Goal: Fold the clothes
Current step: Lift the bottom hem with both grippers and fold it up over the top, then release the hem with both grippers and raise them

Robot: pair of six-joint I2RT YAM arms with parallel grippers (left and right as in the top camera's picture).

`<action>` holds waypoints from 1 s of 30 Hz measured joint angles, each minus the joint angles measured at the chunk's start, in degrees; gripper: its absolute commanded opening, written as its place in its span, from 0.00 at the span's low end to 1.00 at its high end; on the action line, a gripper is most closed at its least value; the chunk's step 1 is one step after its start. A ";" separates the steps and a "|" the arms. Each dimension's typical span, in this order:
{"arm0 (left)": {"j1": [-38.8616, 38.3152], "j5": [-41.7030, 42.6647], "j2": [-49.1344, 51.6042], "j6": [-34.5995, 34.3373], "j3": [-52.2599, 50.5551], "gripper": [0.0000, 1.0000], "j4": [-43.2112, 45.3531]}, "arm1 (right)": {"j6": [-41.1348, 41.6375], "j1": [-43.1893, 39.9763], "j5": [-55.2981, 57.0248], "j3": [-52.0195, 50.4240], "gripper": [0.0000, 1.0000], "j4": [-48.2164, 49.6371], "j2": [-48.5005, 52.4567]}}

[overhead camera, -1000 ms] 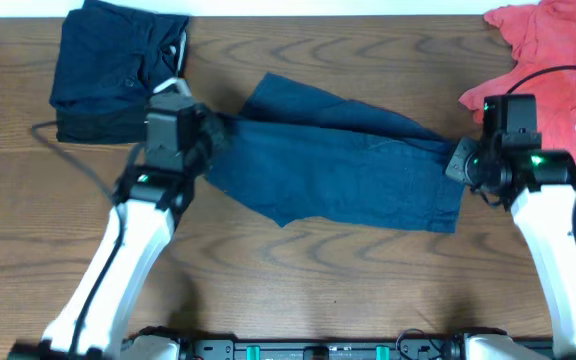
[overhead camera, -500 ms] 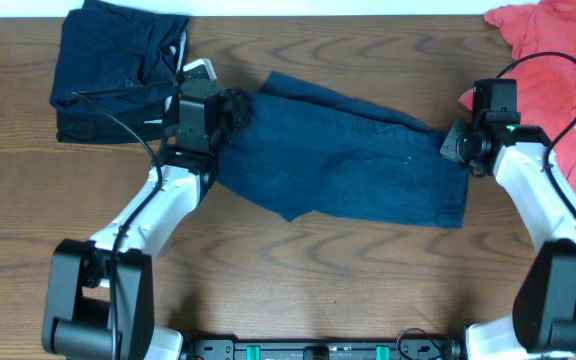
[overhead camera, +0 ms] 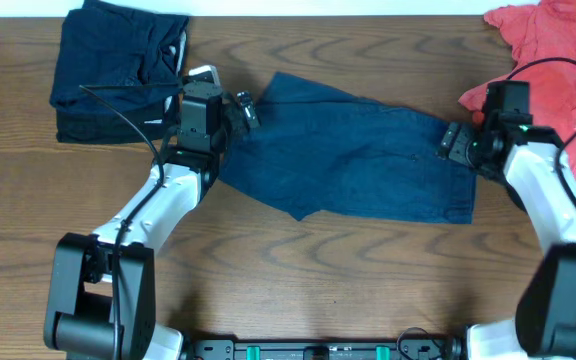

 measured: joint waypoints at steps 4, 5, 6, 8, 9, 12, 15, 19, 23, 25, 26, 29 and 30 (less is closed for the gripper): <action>0.04 4.35 -0.83 3.82 0.00 0.98 -1.81 | -2.60 -0.09 -2.91 1.05 0.80 -4.76 -4.90; 0.04 5.49 -0.90 4.94 0.00 0.98 -2.29 | -2.99 -0.09 -3.52 1.18 0.74 -5.40 -5.18; 0.04 6.38 -0.90 6.29 0.00 0.98 -2.71 | -3.85 -0.09 -4.46 1.27 0.68 -6.08 -5.33; 0.04 7.52 -0.90 8.83 0.00 0.98 -3.45 | -5.27 0.00 -6.38 1.29 0.52 -6.88 -5.14; 0.02 7.91 -0.90 10.14 0.00 0.98 -3.69 | -6.21 0.35 -7.48 1.29 0.39 -6.88 -5.05; -0.33 8.79 -0.90 13.94 0.00 0.99 -4.96 | -7.45 2.93 -9.84 1.29 0.11 -6.19 -5.01; -1.46 9.14 -0.90 16.90 0.00 0.94 -6.54 | -7.93 7.34 -11.23 1.29 0.02 -4.22 -5.01; -4.68 9.38 -0.90 20.37 0.00 0.82 -8.48 | -8.17 14.05 -11.54 1.29 0.01 0.68 -4.70; -7.61 9.55 -0.90 22.14 0.00 0.70 -8.87 | -8.11 17.66 -10.99 1.36 0.01 3.02 -2.16; -8.31 9.55 -0.83 22.67 0.00 0.59 -9.03 | -8.11 17.86 -10.62 1.38 0.01 3.61 0.63; -8.52 9.57 -0.70 22.73 0.00 0.52 -9.01 | -8.09 17.84 -10.25 1.38 0.01 3.82 1.95; -8.63 9.53 0.37 23.56 0.00 0.36 -8.33 | -8.11 17.55 -9.79 1.38 0.01 5.38 6.47; -8.63 9.51 0.94 23.74 0.00 0.33 -7.93 | -8.09 17.44 -9.81 1.38 0.01 6.10 7.72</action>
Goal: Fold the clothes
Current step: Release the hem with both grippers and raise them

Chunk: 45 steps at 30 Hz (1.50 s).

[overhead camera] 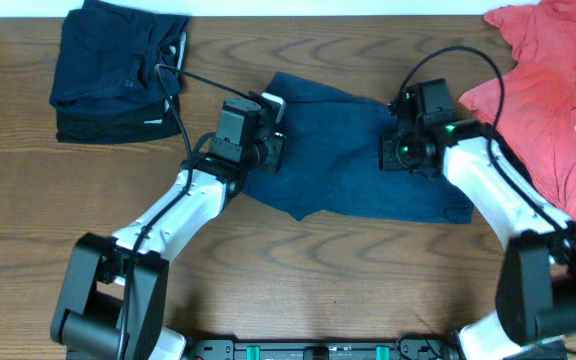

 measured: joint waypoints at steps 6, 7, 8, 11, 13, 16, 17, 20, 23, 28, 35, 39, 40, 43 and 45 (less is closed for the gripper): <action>0.00 0.02 5.75 0.15 0.00 0.22 3.37 | 0.00 -0.61 0.48 0.00 0.01 2.49 3.93; 0.00 -0.09 6.82 -0.13 0.00 0.21 4.28 | 0.00 -0.68 0.50 0.00 0.01 2.80 4.46; 0.00 -0.24 7.41 -0.26 0.02 0.20 4.55 | 0.00 -0.72 0.50 0.00 0.01 2.99 4.90; 0.00 -0.61 8.98 -0.66 0.57 0.15 4.42 | 0.00 -0.92 0.48 0.00 0.01 3.30 5.97; -0.20 -0.68 10.12 -1.05 1.73 0.13 4.04 | 0.00 -1.22 0.48 0.00 0.01 3.32 6.03; -0.85 -0.83 11.96 -0.87 3.89 0.13 3.48 | 0.00 -1.97 0.50 0.00 0.01 3.41 6.03; -1.14 -0.83 12.63 -0.85 4.52 0.13 3.45 | 0.00 -2.29 0.50 0.00 0.01 3.41 6.03; -1.90 -0.81 15.26 -0.83 6.25 0.13 3.43 | 0.00 -2.93 0.50 0.00 0.01 3.32 6.03; -2.14 -0.81 18.08 -0.83 8.07 0.13 3.17 | 0.00 -3.23 0.61 0.00 0.01 3.19 6.03; -2.14 -2.19 19.98 -0.83 10.64 0.13 3.23 | 0.00 -3.30 0.68 0.00 0.01 3.06 6.05; -2.12 -8.76 20.17 -0.79 11.43 0.13 11.10 | 0.00 -3.30 0.90 0.00 0.01 2.97 6.03; -1.60 -11.34 20.20 -0.66 11.76 0.13 21.03 | 0.00 -3.30 0.90 0.00 0.01 2.43 6.05; -1.33 -11.67 20.20 -0.61 11.76 0.13 23.96 | 0.00 -3.30 0.92 0.00 0.01 2.38 6.05; -0.13 -12.70 20.20 -0.83 12.11 0.13 31.54 | 0.00 -3.30 0.90 0.00 0.01 2.32 6.05; 0.79 -12.92 20.20 -1.64 12.68 0.14 32.33 | 0.00 -3.30 0.92 0.00 0.01 2.32 6.03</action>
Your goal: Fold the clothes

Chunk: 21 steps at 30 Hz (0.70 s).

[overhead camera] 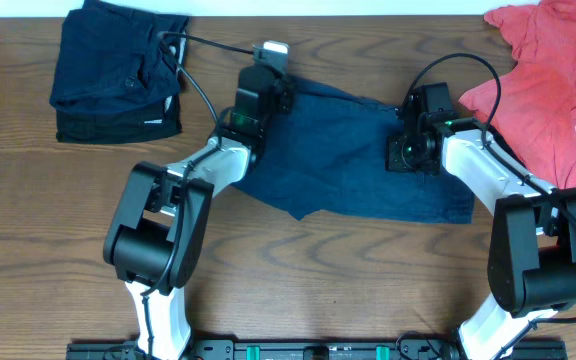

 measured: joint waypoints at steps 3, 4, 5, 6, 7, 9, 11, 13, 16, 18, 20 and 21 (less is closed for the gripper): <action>1.27 -0.20 0.00 -1.64 0.55 0.17 -1.77 | 0.00 0.00 -0.02 0.00 0.01 -0.02 0.00; 1.77 -0.22 0.00 -2.08 0.74 0.17 -3.10 | 0.00 -0.02 -0.04 0.00 0.01 -0.07 0.00; 2.25 -0.35 0.00 -2.54 0.85 0.17 -4.59 | 0.00 -0.04 -0.09 0.00 0.01 -0.13 0.00; 2.71 -0.42 0.00 -2.91 0.92 0.17 -6.38 | -0.02 -0.07 -0.22 0.00 0.02 -0.20 0.00; 3.13 -0.50 -0.13 -3.06 1.09 0.17 -8.79 | -0.02 -0.20 -0.52 0.00 0.03 -0.35 0.00; 3.87 -0.81 -0.74 -3.30 1.14 0.24 -14.12 | -0.15 -0.61 -1.20 0.00 0.07 -0.59 -0.31; 4.44 -0.87 -2.43 -3.80 1.16 0.29 -20.09 | -0.48 -1.22 -1.60 0.02 0.10 -0.59 -1.11; 4.66 -1.05 -4.81 -4.09 1.11 0.32 -24.76 | -0.68 -1.97 -1.75 0.07 0.10 -0.13 -2.47; 4.81 -1.07 -11.56 -4.17 1.20 0.43 -32.96 | -0.92 -3.02 -2.01 0.61 0.10 1.36 -4.70; 4.81 -1.14 -16.04 -4.00 1.27 0.56 -37.22 | -0.92 -3.28 -2.08 1.09 0.09 1.49 -5.27; 4.81 -1.07 -20.44 -4.15 1.40 0.64 -41.55 | -0.96 -3.23 -2.27 1.20 0.09 1.40 -5.27; 4.81 -1.20 -22.34 -4.13 1.46 0.67 -43.41 | -1.07 -3.13 -2.38 1.20 0.08 1.20 -5.14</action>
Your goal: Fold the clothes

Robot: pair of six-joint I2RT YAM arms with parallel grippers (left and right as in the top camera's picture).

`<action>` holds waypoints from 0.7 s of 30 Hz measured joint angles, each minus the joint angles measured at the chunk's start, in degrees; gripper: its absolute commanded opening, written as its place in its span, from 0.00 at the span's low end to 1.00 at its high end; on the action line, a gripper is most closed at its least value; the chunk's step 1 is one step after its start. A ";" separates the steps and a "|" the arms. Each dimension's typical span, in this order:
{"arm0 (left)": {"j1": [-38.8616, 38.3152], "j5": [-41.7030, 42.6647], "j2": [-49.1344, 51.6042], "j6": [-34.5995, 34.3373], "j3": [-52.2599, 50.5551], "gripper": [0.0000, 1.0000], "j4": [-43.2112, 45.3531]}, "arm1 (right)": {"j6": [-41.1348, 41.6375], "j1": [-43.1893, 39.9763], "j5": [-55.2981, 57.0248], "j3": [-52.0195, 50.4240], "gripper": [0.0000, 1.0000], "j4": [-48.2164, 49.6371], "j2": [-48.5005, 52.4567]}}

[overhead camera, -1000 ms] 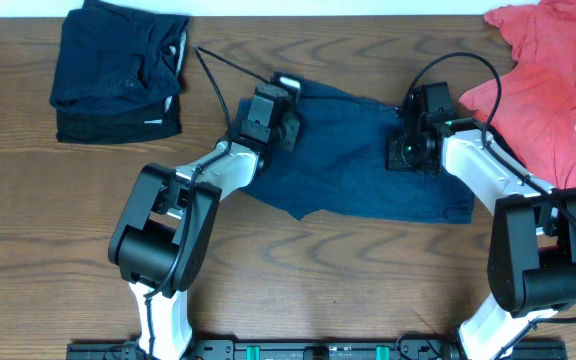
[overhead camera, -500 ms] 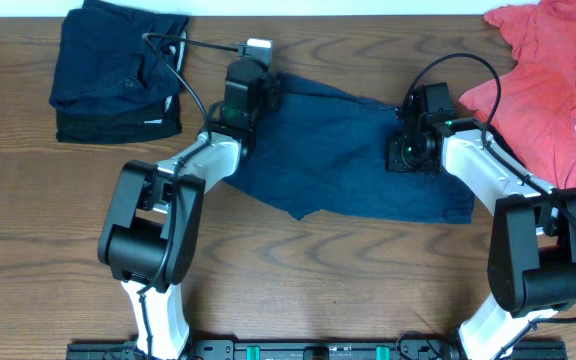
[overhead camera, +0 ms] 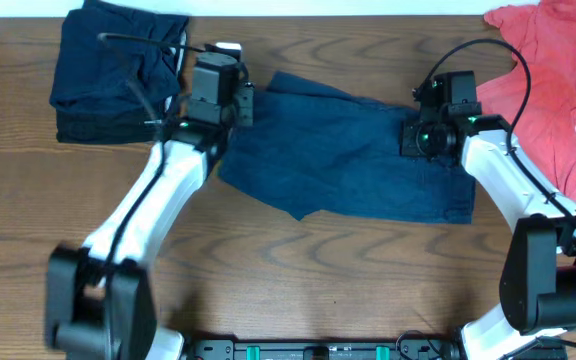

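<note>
A blue denim garment (overhead camera: 348,160) lies spread flat across the middle of the table. My left gripper (overhead camera: 245,103) sits at its upper left edge, beside the top left corner. My right gripper (overhead camera: 411,137) rests over the garment's upper right part. From overhead the arm bodies cover the fingers of both, so I cannot see whether either is open or shut. A stack of folded dark navy clothes (overhead camera: 108,80) lies at the back left. A crumpled red T-shirt (overhead camera: 553,90) with white lettering lies at the back right.
Black cables loop from both wrists over the table. The right arm's forearm (overhead camera: 508,180) runs between the denim's right edge and the red shirt. Bare wooden table (overhead camera: 298,280) lies in front of the denim.
My left gripper has moved left, from the garment's top edge to its upper left edge. My right gripper has shifted a little right and back. The denim lies as it did.
Both grippers first stood at the denim's outer ends, left and right. Then both were further in over the cloth. Later the left was at the top edge, the right still on the cloth. Now both sit nearer the ends again, and the garment's outline is almost unchanged.
</note>
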 measured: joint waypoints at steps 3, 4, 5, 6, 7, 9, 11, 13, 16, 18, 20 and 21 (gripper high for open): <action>0.04 -0.04 -4.20 0.02 0.02 0.72 -4.50 | -0.26 0.61 -0.11 0.00 0.06 0.42 0.68; 0.04 -0.04 -4.98 0.33 0.02 0.76 -5.64 | -0.42 1.03 -0.09 0.00 0.06 0.83 1.16; 0.07 -0.07 -5.46 0.81 0.02 0.77 -6.43 | -0.59 1.55 -0.11 0.00 0.06 1.36 1.79; 0.11 -0.07 -5.73 1.36 0.02 0.77 -7.13 | -0.72 2.19 -0.13 0.00 0.06 2.03 2.58; 0.15 -0.28 -5.79 1.77 0.02 0.77 -7.87 | -0.85 2.82 -0.17 0.00 0.06 2.80 3.43; 0.39 -1.16 -5.73 2.16 0.02 0.78 -9.51 | -1.09 4.11 -0.28 0.00 0.06 4.74 5.60; 0.98 -1.86 -5.68 2.67 0.02 0.78 -10.62 | -1.62 5.44 -0.59 0.00 0.09 7.34 8.11; 1.90 -2.43 -5.68 2.99 0.02 0.78 -11.26 | -2.40 6.49 -1.14 0.02 0.12 9.57 10.14; 3.10 -3.04 -5.68 3.04 0.02 0.78 -11.50 | -3.58 8.04 -1.75 0.20 0.16 11.72 12.22; 3.67 -3.13 -5.66 3.04 0.02 0.78 -11.56 | -4.59 9.20 -1.95 0.61 0.21 11.69 12.61; 4.00 -3.19 -5.68 3.06 0.02 0.78 -11.93 | -5.60 10.12 -1.92 1.07 0.26 10.21 12.61; 4.07 -3.28 -5.68 3.06 0.02 0.78 -12.09 | -6.19 10.67 -1.95 1.31 0.29 9.20 12.63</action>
